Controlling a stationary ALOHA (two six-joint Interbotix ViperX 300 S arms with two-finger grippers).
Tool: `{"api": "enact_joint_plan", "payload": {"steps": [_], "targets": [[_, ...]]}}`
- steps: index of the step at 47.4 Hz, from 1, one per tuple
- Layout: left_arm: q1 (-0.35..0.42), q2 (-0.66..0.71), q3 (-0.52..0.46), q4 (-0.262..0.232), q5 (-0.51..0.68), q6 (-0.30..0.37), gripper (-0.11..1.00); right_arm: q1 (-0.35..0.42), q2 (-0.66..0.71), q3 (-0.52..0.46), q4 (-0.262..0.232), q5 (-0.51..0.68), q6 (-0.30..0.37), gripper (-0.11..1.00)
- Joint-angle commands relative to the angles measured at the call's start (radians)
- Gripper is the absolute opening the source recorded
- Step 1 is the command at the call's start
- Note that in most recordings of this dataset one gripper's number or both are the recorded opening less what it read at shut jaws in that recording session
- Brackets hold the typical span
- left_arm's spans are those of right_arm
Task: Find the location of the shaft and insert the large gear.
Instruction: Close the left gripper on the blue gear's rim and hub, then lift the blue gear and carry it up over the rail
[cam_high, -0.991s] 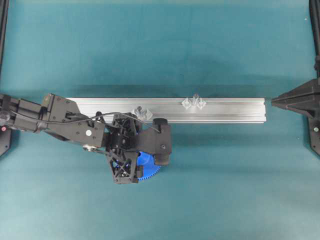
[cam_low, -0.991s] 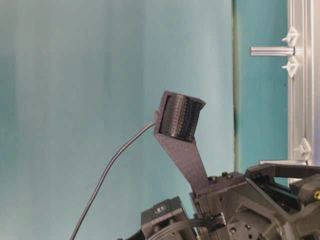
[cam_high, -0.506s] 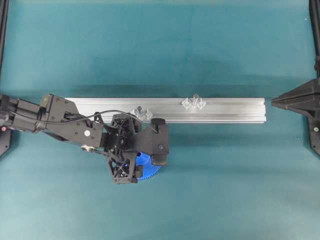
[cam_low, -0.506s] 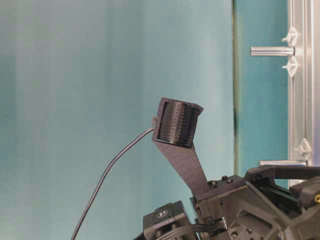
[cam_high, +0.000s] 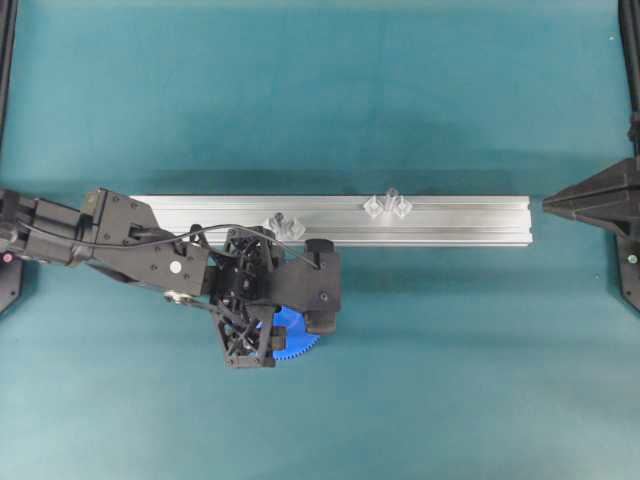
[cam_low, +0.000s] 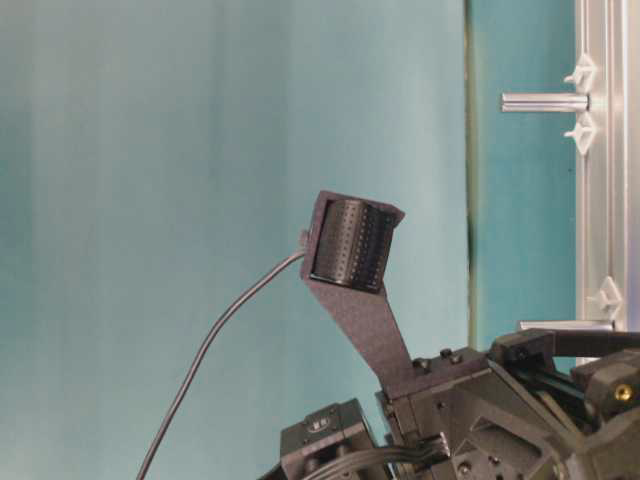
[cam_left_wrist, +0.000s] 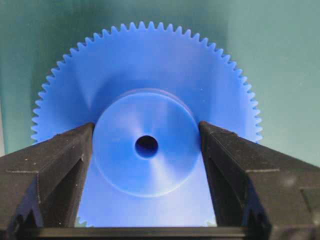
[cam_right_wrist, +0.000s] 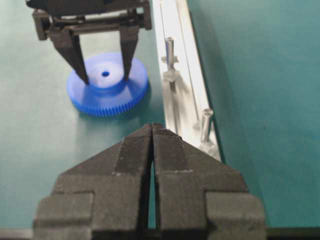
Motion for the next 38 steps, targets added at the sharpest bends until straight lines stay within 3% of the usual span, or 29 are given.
{"api": "enact_joint_plan", "payload": {"steps": [1, 16, 22, 30, 38], "targets": [[0.002, -0.023, -0.020, 0.002, -0.005, 0.003, 0.71, 0.003, 0.006, -0.011, 0.002, -0.009, 0.009, 0.02], [0.002, -0.089, -0.083, 0.002, -0.002, 0.005, 0.70, 0.003, 0.006, -0.006, 0.002, -0.012, 0.008, 0.02], [0.002, -0.104, -0.124, 0.006, 0.077, 0.015, 0.70, 0.003, 0.006, -0.005, 0.002, -0.012, 0.008, 0.02], [0.009, -0.117, -0.202, 0.008, 0.216, 0.118, 0.70, 0.003, 0.005, 0.000, 0.002, -0.014, 0.008, 0.02], [0.064, -0.120, -0.287, 0.008, 0.238, 0.204, 0.70, 0.003, -0.003, 0.005, 0.002, -0.017, 0.008, 0.02]]}}
